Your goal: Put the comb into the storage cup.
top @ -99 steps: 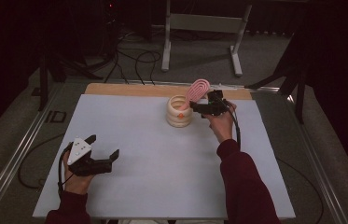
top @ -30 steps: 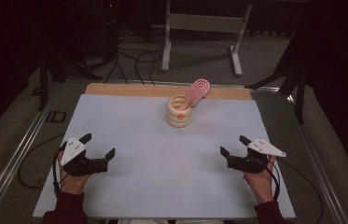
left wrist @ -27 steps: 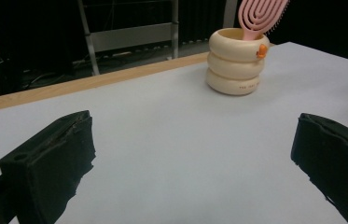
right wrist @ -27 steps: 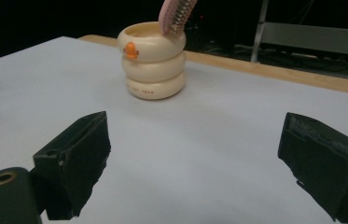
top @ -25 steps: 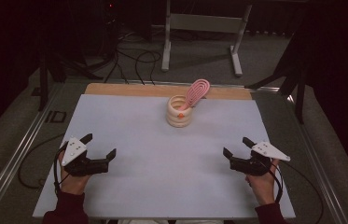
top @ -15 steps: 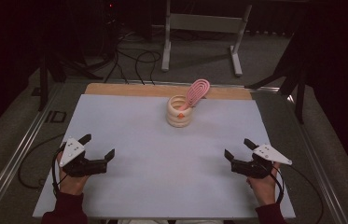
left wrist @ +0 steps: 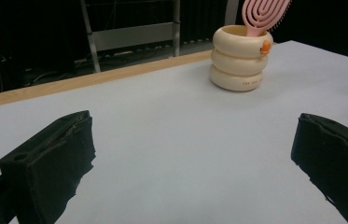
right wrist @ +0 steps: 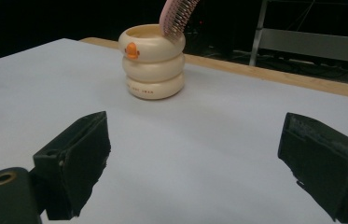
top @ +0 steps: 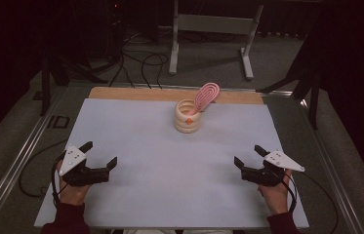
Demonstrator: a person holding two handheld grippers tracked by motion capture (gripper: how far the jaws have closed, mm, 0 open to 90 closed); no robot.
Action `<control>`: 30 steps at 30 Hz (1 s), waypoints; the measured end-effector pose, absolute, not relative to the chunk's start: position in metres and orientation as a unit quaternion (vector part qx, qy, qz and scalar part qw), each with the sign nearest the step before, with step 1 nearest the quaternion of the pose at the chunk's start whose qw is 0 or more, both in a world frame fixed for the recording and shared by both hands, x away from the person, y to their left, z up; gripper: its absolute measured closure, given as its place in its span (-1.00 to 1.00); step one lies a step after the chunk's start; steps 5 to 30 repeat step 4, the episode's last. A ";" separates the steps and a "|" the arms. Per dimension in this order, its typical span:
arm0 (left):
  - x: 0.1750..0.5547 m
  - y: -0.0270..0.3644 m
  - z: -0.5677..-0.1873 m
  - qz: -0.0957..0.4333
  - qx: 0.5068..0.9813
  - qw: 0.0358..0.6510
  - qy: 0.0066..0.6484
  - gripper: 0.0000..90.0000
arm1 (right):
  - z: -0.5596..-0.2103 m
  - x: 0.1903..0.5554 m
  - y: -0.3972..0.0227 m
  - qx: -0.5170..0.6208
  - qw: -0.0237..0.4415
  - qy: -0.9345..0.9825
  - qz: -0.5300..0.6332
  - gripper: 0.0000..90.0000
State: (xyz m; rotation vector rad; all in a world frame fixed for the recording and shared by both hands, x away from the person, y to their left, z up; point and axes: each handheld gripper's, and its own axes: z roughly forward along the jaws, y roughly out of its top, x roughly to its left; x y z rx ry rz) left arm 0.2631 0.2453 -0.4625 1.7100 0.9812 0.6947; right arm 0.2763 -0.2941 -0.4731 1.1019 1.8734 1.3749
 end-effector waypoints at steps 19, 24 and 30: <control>0.264 0.245 -0.463 0.287 0.709 0.500 0.406 -1.00 | -0.474 0.277 -0.293 0.412 0.279 0.700 0.512 -0.81; 0.264 0.245 -0.463 0.287 0.709 0.500 0.406 -1.00 | -0.474 0.277 -0.293 0.412 0.279 0.700 0.512 -0.81; 0.264 0.245 -0.463 0.287 0.709 0.500 0.406 -1.00 | -0.474 0.277 -0.293 0.412 0.279 0.700 0.512 -0.81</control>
